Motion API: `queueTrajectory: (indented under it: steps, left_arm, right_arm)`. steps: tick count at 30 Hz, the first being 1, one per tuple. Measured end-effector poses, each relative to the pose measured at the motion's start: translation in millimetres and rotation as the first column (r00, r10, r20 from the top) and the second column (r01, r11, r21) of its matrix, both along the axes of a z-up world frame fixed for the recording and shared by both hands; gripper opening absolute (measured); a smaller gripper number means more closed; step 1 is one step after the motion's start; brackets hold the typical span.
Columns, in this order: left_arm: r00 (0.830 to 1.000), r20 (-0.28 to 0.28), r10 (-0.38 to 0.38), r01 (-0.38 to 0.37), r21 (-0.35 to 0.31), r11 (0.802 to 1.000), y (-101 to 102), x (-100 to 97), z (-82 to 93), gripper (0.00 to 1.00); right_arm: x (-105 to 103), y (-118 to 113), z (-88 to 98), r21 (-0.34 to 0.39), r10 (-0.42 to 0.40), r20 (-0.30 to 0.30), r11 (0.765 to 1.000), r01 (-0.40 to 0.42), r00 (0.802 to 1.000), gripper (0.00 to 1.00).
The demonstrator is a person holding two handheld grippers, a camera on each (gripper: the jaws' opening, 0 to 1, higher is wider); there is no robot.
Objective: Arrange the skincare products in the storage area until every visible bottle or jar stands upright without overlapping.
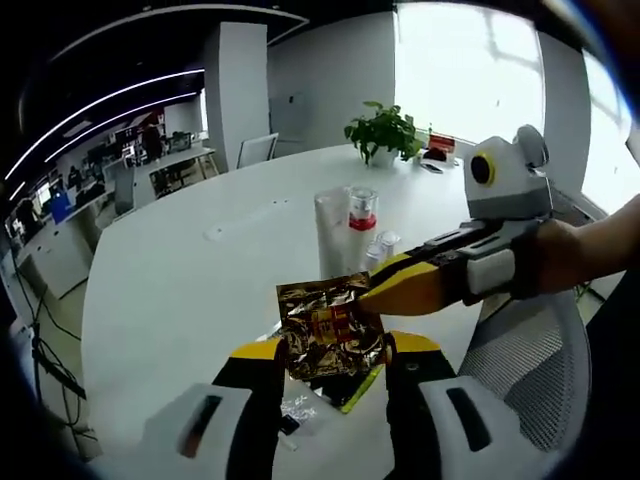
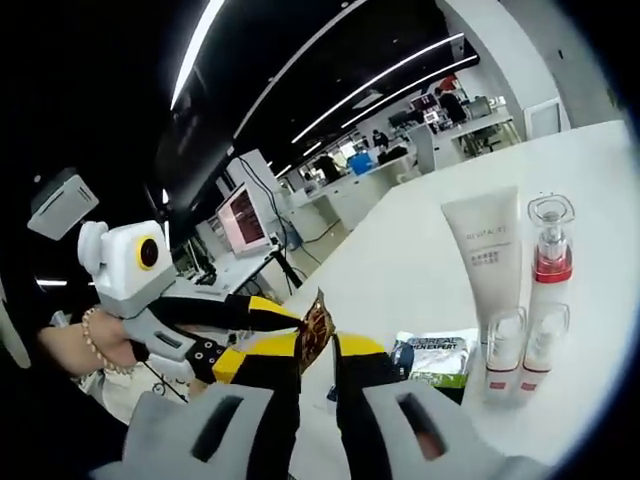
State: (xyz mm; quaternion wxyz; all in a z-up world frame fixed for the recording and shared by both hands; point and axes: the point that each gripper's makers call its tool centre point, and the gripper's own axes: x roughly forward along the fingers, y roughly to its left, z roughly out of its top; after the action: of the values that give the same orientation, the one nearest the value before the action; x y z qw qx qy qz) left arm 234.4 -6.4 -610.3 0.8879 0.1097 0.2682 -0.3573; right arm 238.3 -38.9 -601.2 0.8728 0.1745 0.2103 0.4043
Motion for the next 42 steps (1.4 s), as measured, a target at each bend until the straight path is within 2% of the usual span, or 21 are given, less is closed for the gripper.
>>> queueTrajectory:
  steps: [2, 6, 9, 15, 21, 29, 32, 34, 37, 42]
  left_arm:
    - [1.000, 0.000, -0.003, 0.003, 0.000, 1.000, -0.2, 0.2, -0.1, 0.42]
    - [1.000, 0.001, -0.007, 0.007, 0.002, 1.000, -1.4, 0.3, 0.3, 0.42]
    - [1.000, 0.000, -0.011, 0.011, 0.001, 1.000, -1.9, 0.2, 0.6, 0.42]
    - [0.999, -0.014, -0.034, 0.034, -0.005, 0.999, -3.6, -3.3, -0.8, 0.42]
    - [0.999, -0.035, -0.038, 0.037, -0.026, 0.999, 3.2, -6.1, -0.7, 0.45]
    - [0.998, -0.042, -0.040, 0.037, -0.074, 0.997, 13.4, 0.3, 13.5, 0.43]
    - [0.997, -0.047, -0.059, 0.054, -0.103, 0.993, 12.7, 1.1, 18.7, 0.39]
    - [0.994, -0.047, -0.101, 0.095, -0.124, 0.988, 8.7, -3.0, 24.3, 0.36]
    - [0.991, -0.049, -0.123, 0.116, -0.138, 0.984, 10.5, -3.6, 25.0, 0.33]
    - [0.992, -0.092, -0.089, 0.057, -0.308, 0.950, 9.8, -0.2, 37.7, 0.30]
  right_arm:
    - [0.5, 0.6, 0.1, 0.006, 0.003, -0.005, 1.000, -0.003, 1.000, 0.05]
    - [-1.3, 2.7, 3.5, 0.045, 0.009, -0.024, 0.999, -0.008, 1.000, 0.03]
    - [-2.8, 4.8, 6.1, 0.051, 0.026, -0.008, 0.998, -0.025, 1.000, 0.01]
    - [-3.7, 3.8, 7.0, 0.050, 0.031, -0.003, 0.998, -0.031, 1.000, 0.01]
    - [-0.7, -6.4, 6.0, 0.051, 0.029, -0.015, 0.998, -0.028, 0.999, 0.01]
    - [-7.1, -12.7, 5.3, 0.069, 0.056, -0.039, 0.996, -0.053, 0.998, 0.01]
    - [-10.7, -11.8, 6.0, 0.079, 0.079, -0.040, 0.994, -0.075, 0.996, 0.01]
    - [-14.9, -9.4, 7.6, 0.092, 0.105, -0.044, 0.991, -0.101, 0.994, 0.01]
    - [-17.1, -7.4, 10.9, 0.107, 0.129, -0.039, 0.987, -0.124, 0.991, 0.01]
    - [-17.3, -6.1, 20.2, 0.153, 0.174, -0.035, 0.974, -0.166, 0.984, 0.01]
